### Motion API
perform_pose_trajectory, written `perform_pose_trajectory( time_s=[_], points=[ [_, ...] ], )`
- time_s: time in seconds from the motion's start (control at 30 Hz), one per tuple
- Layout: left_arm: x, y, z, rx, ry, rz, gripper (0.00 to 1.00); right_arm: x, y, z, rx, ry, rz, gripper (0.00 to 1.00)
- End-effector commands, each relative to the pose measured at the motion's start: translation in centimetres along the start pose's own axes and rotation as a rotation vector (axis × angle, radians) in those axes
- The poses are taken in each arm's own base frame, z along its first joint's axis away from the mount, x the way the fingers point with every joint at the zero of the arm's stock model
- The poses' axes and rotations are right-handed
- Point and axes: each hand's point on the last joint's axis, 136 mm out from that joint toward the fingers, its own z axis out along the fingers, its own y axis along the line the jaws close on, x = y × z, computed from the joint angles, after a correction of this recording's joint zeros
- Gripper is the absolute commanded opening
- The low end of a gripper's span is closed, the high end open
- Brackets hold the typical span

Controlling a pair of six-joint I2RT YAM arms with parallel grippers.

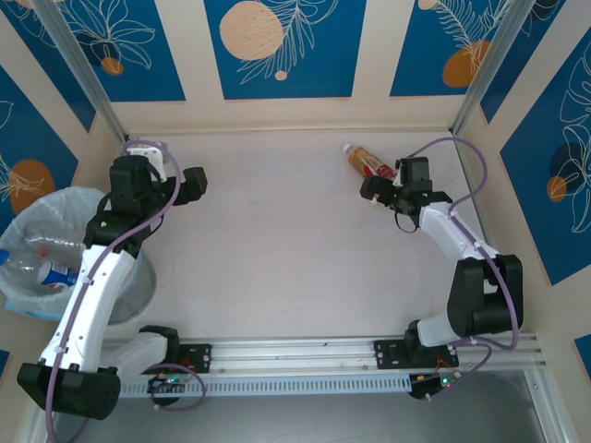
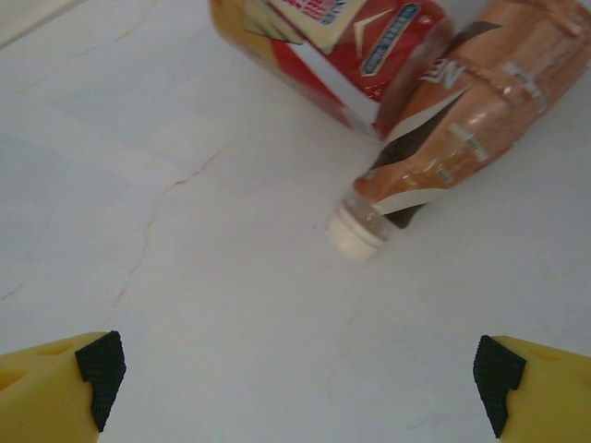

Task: Put the plastic bottles in the bin

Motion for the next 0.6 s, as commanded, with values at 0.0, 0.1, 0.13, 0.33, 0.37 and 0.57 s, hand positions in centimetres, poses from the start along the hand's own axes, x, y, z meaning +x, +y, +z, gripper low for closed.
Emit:
perform_pose_trajectory(
  time_s=[0.0, 0.1, 0.13, 0.33, 0.37, 0.57],
  points=[
    [-0.3, -3.5, -0.5, 0.195, -0.014, 0.057, 0.99, -0.9, -1.1, 0.5, 0.014, 0.060, -0.009, 0.99],
    [0.3, -3.7, -0.1, 0.211, 0.009, 0.056, 0.99, -2.1, -1.8, 1.5, 0.040, 0.082, 0.005, 0.99],
    [0.5, -3.6, 0.2, 0.207, 0.014, 0.052, 0.99, -2.5, -2.0, 2.1, 0.050, 0.087, 0.003, 0.99],
    [1.2, -3.5, 1.2, 0.214, 0.022, 0.029, 0.99, -4.4, -4.3, 4.8, 0.229, 0.125, 0.042, 1.00],
    [1.3, -3.4, 1.3, 0.211, 0.029, 0.031, 0.99, -4.4, -5.2, 5.1, 0.289, 0.130, 0.048, 0.99],
    [1.7, -2.7, 1.8, 0.175, 0.043, 0.032, 0.99, -1.4, -5.6, 7.8, 0.322, 0.234, 0.120, 0.99]
  ],
)
